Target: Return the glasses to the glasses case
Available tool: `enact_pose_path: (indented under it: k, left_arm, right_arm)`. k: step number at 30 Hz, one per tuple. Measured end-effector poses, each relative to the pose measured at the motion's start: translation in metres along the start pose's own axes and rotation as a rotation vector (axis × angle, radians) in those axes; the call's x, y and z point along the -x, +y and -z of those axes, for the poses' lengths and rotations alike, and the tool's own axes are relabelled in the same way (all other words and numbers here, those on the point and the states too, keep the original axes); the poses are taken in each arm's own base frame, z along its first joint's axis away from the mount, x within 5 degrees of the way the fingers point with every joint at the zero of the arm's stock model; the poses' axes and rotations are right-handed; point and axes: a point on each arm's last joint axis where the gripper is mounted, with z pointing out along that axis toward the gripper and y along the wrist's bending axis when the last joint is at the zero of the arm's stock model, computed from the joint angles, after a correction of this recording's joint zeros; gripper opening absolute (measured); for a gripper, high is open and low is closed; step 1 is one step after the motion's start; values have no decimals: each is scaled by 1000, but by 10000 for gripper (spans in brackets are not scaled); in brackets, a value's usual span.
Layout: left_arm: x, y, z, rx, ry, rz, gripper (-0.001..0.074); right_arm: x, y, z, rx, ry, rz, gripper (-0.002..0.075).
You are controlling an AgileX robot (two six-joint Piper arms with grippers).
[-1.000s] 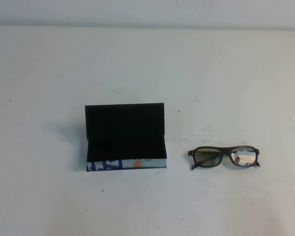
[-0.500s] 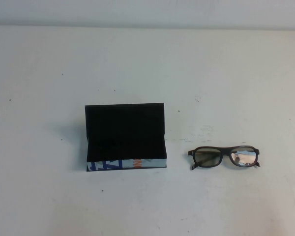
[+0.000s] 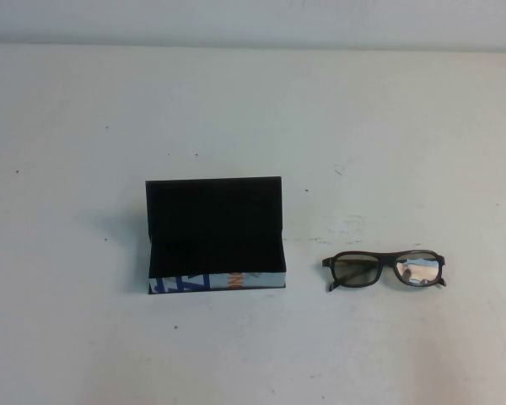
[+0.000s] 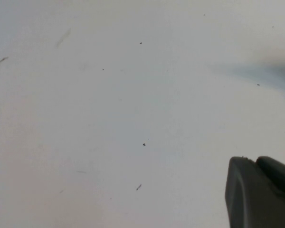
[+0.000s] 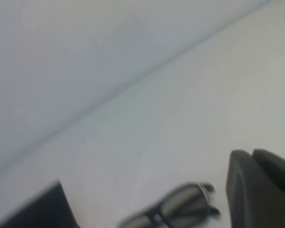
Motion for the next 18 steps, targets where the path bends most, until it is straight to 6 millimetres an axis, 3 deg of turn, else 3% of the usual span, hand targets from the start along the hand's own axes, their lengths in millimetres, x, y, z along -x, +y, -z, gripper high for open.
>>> enact_pose_path:
  k: [4, 8, 13, 18]
  left_arm:
    - [0, 0, 0, 0, 0, 0, -4]
    - [0, 0, 0, 0, 0, 0, -4]
    - [0, 0, 0, 0, 0, 0, -4]
    - [0, 0, 0, 0, 0, 0, -4]
  right_arm:
    - [14, -1, 1, 4, -159, -240, -11]
    - [18, -3, 2, 0, -201, -321, -11]
    - [12, 15, 2, 97, -3, -342, -11]
    - [28, 44, -6, 120, 278, -236, -11]
